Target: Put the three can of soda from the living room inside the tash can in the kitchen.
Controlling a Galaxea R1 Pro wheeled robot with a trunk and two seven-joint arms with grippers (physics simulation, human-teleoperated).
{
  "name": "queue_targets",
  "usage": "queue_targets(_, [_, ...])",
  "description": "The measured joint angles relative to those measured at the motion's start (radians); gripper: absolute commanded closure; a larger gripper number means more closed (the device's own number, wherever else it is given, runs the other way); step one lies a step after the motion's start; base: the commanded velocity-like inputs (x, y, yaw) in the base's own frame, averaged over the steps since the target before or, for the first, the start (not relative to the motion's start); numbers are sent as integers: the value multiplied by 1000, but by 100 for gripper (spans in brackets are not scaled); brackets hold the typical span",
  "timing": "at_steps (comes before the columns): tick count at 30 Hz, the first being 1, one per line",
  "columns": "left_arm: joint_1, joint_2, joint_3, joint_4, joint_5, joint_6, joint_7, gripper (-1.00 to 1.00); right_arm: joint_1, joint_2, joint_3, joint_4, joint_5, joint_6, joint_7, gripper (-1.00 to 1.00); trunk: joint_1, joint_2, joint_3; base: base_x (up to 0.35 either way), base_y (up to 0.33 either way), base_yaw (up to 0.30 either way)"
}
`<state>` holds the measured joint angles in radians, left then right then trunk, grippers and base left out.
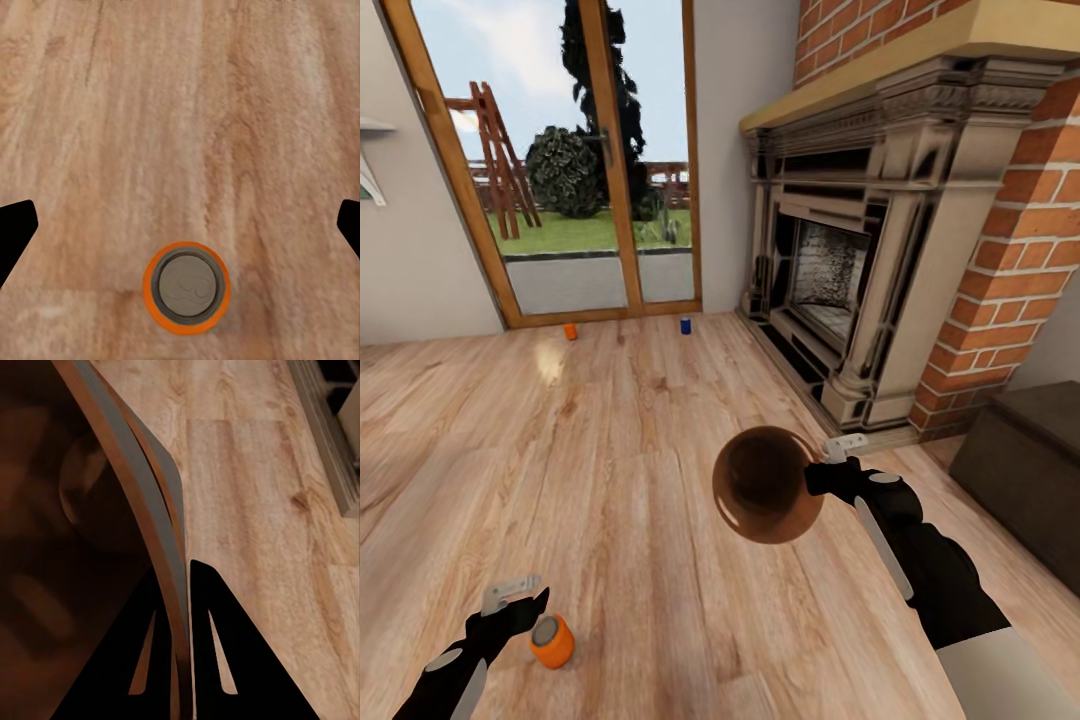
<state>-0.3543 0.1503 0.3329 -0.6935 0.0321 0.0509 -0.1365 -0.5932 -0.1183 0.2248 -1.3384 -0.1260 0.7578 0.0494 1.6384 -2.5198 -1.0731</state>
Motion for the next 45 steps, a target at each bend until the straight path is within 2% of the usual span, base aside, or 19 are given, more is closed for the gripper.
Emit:
queue_targets(19, [0,0,0,-4,0,-5,3,-100,0,1,1,0,4,0,1,100,0,0,0,6,6,0])
queue_targets(45, [0,-1,0,0,-3,-6,4,-100,0,1,1,-1,5,-1,6,100,12,-6,-100,0,0,0])
